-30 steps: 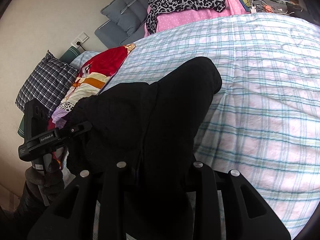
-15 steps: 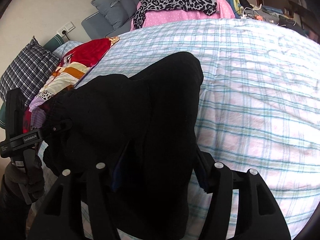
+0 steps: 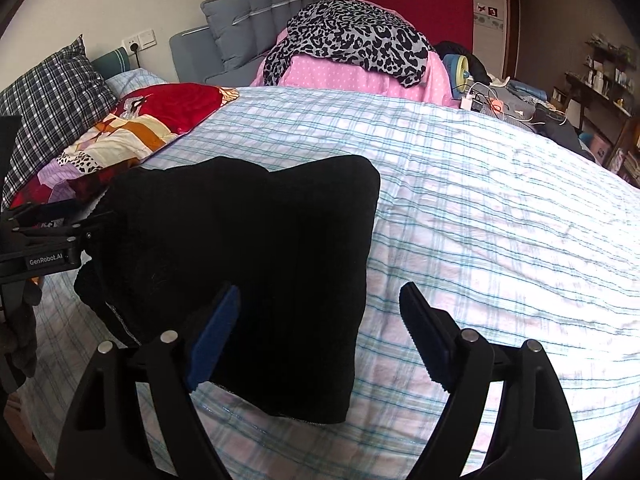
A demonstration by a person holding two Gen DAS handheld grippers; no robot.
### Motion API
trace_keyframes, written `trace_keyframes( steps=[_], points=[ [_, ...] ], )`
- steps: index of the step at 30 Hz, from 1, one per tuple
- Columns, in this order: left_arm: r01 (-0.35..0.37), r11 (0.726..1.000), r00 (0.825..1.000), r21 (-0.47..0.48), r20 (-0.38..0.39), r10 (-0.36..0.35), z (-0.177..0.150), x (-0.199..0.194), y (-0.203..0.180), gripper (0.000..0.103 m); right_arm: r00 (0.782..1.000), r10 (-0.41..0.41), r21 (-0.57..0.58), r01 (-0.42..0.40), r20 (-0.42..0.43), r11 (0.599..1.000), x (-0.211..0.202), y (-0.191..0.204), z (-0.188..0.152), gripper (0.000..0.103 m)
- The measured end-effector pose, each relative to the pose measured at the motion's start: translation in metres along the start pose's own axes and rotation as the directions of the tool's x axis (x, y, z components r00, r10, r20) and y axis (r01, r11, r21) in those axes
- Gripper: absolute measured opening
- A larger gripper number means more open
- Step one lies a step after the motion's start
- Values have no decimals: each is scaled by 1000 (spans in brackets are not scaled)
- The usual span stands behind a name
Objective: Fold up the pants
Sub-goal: 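Lower the folded bundle onto the sheet and open both tools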
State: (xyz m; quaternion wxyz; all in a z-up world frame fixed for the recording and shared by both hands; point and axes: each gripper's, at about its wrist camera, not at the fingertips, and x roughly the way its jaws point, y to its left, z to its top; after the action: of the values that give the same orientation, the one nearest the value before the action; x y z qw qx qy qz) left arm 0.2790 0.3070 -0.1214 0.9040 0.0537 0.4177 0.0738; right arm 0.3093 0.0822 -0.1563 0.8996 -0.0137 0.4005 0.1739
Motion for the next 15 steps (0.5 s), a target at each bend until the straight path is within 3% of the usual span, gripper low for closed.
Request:
trace_keyframes(
  steps=[6, 15],
  points=[
    [-3, 1000, 999, -1, -38, 3, -14, 9, 1, 89, 997, -15, -9, 15, -81, 1000, 26, 2, -21, 83],
    [-11, 1000, 999, 13, -33, 11, -27, 26, -1, 93, 994, -15, 34, 19, -110, 999, 45, -3, -33, 89]
  ],
)
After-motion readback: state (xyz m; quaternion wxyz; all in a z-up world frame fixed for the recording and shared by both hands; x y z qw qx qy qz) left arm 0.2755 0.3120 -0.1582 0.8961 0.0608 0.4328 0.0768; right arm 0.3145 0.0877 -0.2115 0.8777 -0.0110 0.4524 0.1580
